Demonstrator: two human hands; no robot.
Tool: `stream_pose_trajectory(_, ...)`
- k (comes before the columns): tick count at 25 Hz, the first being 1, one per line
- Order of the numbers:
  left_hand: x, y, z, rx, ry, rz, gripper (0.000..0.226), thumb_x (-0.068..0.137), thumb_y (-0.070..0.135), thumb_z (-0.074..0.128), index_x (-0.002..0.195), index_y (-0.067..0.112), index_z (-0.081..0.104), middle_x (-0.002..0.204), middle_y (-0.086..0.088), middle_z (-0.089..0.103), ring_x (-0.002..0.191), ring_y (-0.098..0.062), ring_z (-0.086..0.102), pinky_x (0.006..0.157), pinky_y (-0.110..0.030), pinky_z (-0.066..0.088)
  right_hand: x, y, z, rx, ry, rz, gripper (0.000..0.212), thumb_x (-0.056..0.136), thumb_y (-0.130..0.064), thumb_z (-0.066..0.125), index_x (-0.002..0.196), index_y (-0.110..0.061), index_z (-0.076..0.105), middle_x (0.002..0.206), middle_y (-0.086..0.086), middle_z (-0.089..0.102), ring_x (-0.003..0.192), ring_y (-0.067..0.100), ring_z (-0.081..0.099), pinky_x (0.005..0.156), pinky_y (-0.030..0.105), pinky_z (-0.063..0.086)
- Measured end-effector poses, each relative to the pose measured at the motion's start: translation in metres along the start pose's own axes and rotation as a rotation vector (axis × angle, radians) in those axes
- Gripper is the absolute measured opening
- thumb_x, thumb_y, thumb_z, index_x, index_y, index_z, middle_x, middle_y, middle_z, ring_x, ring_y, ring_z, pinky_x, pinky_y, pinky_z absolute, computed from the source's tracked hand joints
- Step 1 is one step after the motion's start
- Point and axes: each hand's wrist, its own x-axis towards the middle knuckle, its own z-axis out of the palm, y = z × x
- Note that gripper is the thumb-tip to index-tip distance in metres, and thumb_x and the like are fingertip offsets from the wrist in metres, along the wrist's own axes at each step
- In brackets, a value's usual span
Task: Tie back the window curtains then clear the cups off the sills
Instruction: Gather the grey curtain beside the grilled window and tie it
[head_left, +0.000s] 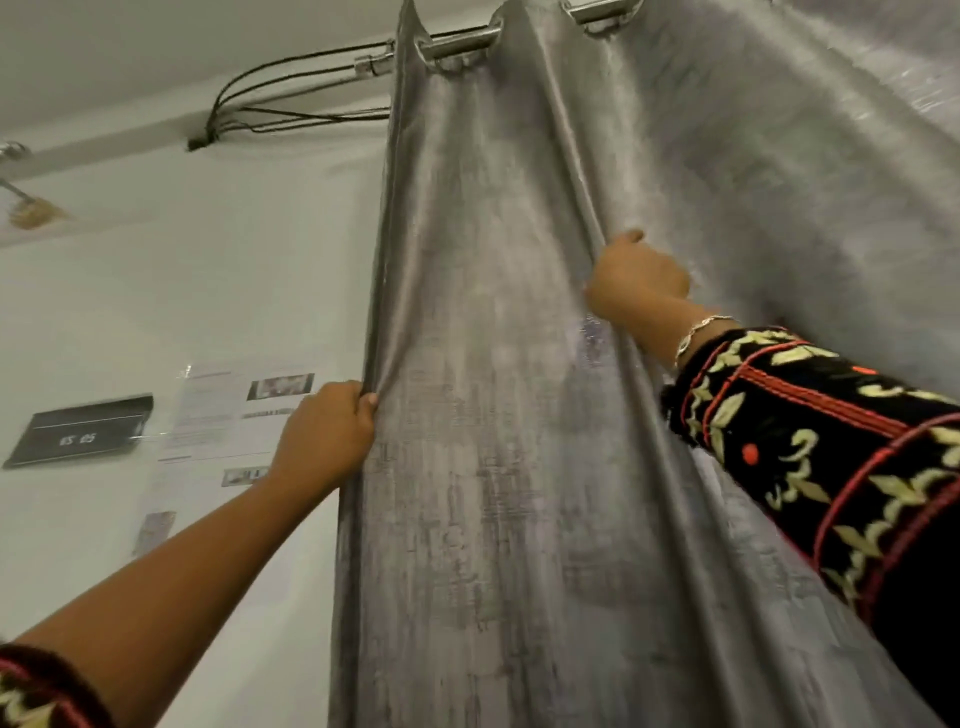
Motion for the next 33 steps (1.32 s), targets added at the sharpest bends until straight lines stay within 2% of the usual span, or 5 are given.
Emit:
stream_pose_trajectory(15,0.006,-0.039,0.022,-0.093,0.126,0.05,0.024,0.099,0.023,0.032,0.08,0.013,0.043,0.092,-0.014,0.059,0.075,-0.024,0.044,0.067,-0.03,0.032,-0.016,-0.135,0.015,-0.031,0.079,-0.338,0.033,0.094,-0.005,0.035,0.121,-0.002,0.053,0.13,0.02,0.051,0.12,0.036,0.048,0.093,0.04,0.042)
stream_pose_trajectory(19,0.001,-0.026,0.035,-0.129,0.15,0.009,0.025,0.098,0.022,0.035,0.078,0.011,0.046,0.092,-0.019,0.061,0.083,-0.034,0.054,0.066,-0.032,0.034,-0.005,-0.091,0.002,-0.093,-0.018,-0.422,0.019,0.093,-0.006,0.036,0.075,-0.003,0.042,0.122,0.022,0.055,0.111,0.037,0.052,0.081,0.039,0.042)
stream_pose_trajectory(24,-0.006,0.005,0.058,-0.195,0.154,0.01,0.029,0.097,0.021,0.037,0.082,0.004,0.056,0.085,-0.02,0.062,0.071,-0.031,0.053,0.065,-0.034,0.039,0.02,-0.001,-0.021,-0.037,0.133,-0.323,0.051,0.1,-0.043,0.028,0.108,-0.002,0.058,0.112,0.021,0.061,0.105,0.037,0.056,0.079,0.037,0.041)
stream_pose_trajectory(29,-0.012,0.025,0.075,-0.236,0.187,-0.006,0.03,0.097,0.019,0.036,0.082,0.002,0.056,0.083,-0.022,0.061,0.07,-0.032,0.053,0.066,-0.035,0.04,0.048,0.085,-0.064,-0.336,0.431,-0.249,0.028,0.091,-0.012,0.047,0.115,0.002,0.053,0.122,0.027,0.048,0.113,0.041,0.046,0.083,0.039,0.041)
stream_pose_trajectory(33,-0.01,0.026,0.082,-0.197,0.199,-0.047,0.029,0.096,0.02,0.038,0.085,0.001,0.057,0.088,-0.027,0.061,0.079,-0.04,0.057,0.07,-0.04,0.04,0.058,0.126,-0.097,-0.25,0.309,0.168,0.086,0.078,-0.045,0.068,0.14,-0.001,0.027,0.141,0.025,0.029,0.129,0.042,0.03,0.103,0.053,0.031)
